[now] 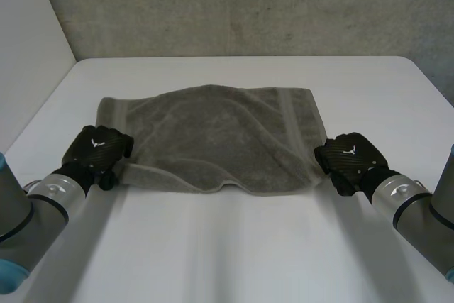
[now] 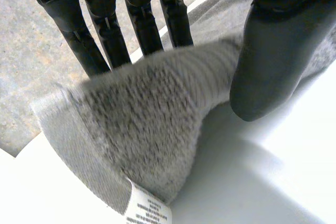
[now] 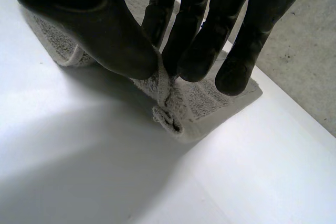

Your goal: Fold the towel.

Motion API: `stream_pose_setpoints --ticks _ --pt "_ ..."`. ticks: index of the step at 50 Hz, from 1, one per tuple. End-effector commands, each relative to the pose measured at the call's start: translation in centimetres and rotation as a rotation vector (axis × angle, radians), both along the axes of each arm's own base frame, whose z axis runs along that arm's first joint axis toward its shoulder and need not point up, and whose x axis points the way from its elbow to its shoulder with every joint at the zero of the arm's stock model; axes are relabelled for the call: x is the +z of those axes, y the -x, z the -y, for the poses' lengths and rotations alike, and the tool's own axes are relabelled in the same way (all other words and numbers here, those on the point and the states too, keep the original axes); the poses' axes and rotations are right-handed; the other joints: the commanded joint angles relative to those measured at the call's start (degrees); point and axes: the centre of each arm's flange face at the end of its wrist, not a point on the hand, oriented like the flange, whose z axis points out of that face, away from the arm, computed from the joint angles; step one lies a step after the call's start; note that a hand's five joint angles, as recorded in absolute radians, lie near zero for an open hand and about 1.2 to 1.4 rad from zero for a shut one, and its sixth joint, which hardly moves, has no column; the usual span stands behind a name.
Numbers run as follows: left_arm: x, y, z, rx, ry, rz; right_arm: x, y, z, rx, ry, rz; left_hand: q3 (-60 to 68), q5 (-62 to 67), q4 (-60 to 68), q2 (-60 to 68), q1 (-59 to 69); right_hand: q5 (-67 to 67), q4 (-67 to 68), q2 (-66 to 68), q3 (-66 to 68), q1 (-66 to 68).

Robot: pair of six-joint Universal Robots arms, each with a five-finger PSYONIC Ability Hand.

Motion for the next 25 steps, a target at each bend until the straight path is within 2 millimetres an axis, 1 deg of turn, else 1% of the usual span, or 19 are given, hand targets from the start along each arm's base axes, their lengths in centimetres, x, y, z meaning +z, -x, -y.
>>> stream_pose_setpoints --ticks 1,8,9,10,12,13,14,18,20,21,22,25 --pt "0.6 -0.2 -0.7 0.009 -0.032 0.004 -0.1 0.0 -0.1 0.002 0.009 0.002 -5.0 -14.4 -5.8 -5.3 -5.3 2.9 3.3 3.9 3.3 3.4" --pt "0.4 -0.4 -0.7 0.037 -0.042 0.016 -0.3 -0.1 -0.2 0.007 0.006 0.001 -1.9 -11.4 -2.8 -2.3 -2.3 2.9 3.3 3.9 3.3 3.4" --pt "0.4 -0.5 -0.7 0.053 -0.041 0.021 -0.4 -0.2 -0.3 0.009 0.007 0.000 1.1 -8.4 0.2 0.7 0.7 2.9 3.3 3.9 3.3 3.4" --pt "0.4 -0.5 -0.7 0.053 -0.041 0.021 -0.4 -0.2 -0.2 0.009 0.011 -0.001 1.1 -8.4 0.2 0.8 0.8 2.9 3.3 3.9 3.3 3.4" --pt "0.3 -0.4 -0.9 0.071 -0.046 0.033 -0.4 -0.2 -0.2 0.008 0.017 -0.005 10.0 0.5 9.1 9.6 9.6 2.9 3.3 3.9 3.3 3.4" --pt "0.3 -0.4 -0.9 0.071 -0.046 0.033 -0.4 -0.2 -0.2 0.008 0.017 -0.005 10.0 0.5 9.2 9.7 9.7 2.9 3.3 3.9 3.3 3.4" --pt "0.2 -0.3 -1.0 0.080 -0.047 0.038 -0.4 -0.1 -0.1 0.005 0.019 -0.006 12.8 3.4 12.0 12.5 12.5 2.9 3.3 3.9 3.3 3.4" --pt "-0.1 -0.5 -0.9 0.104 -0.050 0.051 -0.4 0.0 0.0 0.002 0.019 -0.006 12.5 3.1 11.7 12.2 12.2 2.9 3.3 3.9 3.3 3.4" --pt "-0.9 -0.6 -0.9 0.108 -0.072 0.060 -0.4 0.0 0.0 0.002 0.019 -0.006 7.0 -2.4 6.2 6.7 6.7 2.9 3.3 3.9 3.3 3.4" --pt "-0.9 -0.6 -0.9 0.108 -0.072 0.060 -0.4 -0.1 -0.1 0.004 0.018 -0.006 7.0 -2.5 6.1 6.7 6.7 2.9 3.3 3.9 3.3 3.4" --pt "-1.1 -0.5 -0.9 0.107 -0.078 0.063 -0.4 -0.1 -0.1 0.004 0.018 -0.006 3.7 -5.8 2.8 3.3 3.3 2.9 3.3 3.9 3.3 3.4" --pt "-1.3 -0.6 -0.8 0.109 -0.082 0.064 -0.4 -0.1 -0.1 0.005 0.018 -0.006 2.8 -6.7 1.9 2.4 2.5 2.9 3.3 3.9 3.3 3.4"
